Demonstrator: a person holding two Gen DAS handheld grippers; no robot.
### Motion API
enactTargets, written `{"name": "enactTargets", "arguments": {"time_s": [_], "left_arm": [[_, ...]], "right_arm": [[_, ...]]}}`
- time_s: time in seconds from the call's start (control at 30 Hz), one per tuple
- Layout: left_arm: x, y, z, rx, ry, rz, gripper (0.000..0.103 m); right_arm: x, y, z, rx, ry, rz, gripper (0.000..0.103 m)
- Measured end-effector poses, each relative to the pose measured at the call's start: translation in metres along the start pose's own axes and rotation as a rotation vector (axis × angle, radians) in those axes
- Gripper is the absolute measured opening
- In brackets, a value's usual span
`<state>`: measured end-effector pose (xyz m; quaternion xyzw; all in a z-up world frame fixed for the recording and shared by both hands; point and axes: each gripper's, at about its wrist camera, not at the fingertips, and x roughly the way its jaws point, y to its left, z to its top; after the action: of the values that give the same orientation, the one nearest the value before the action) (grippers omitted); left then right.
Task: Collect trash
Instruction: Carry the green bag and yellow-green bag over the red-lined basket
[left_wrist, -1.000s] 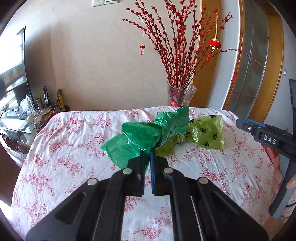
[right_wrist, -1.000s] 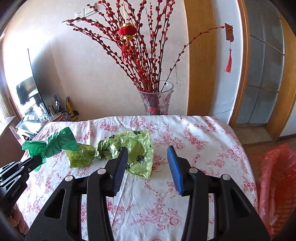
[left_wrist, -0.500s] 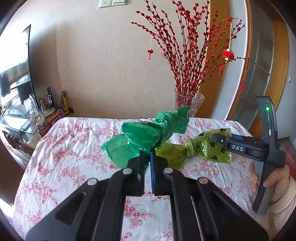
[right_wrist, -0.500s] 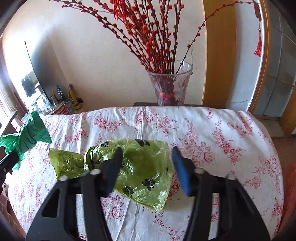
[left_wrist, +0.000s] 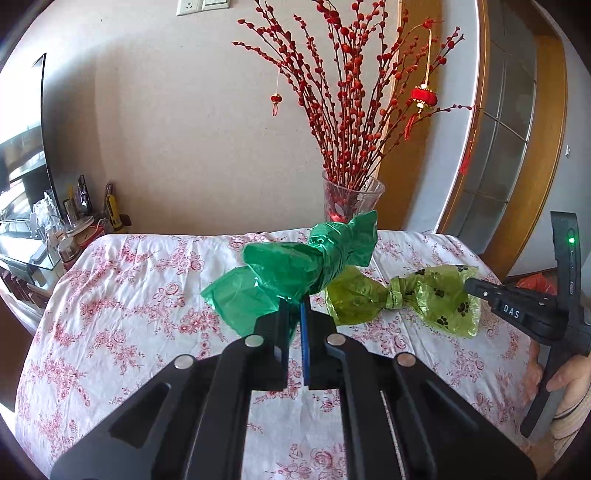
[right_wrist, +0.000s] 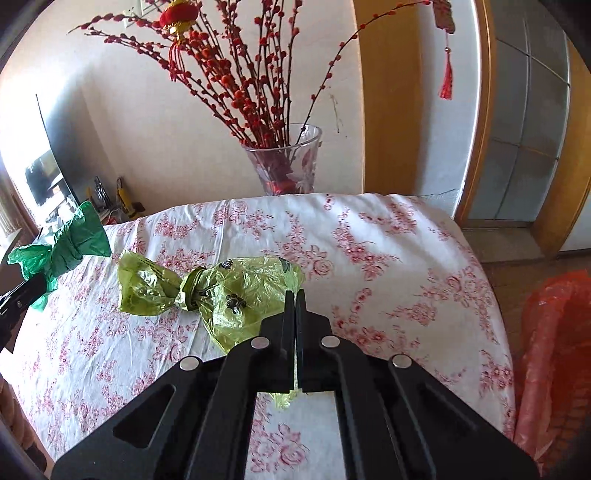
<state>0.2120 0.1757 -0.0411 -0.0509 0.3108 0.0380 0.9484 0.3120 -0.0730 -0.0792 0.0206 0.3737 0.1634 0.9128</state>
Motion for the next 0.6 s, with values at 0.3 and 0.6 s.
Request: {"name": "enactTargets", "arguments": {"time_s": [0.3,0.6], "left_arm": [[-0.005,-0.026,0.000,0.037,-0.002,-0.038,0.006],[-0.007,-0.067,0.000,0.076,0.000,-0.108,0.006]], "right_arm": [[-0.059,-0.048,-0.010,0.062,-0.088,-0.084,0.001],[-0.114,-0.071,-0.016,0.085,-0.175,-0.104,0.001]]}}
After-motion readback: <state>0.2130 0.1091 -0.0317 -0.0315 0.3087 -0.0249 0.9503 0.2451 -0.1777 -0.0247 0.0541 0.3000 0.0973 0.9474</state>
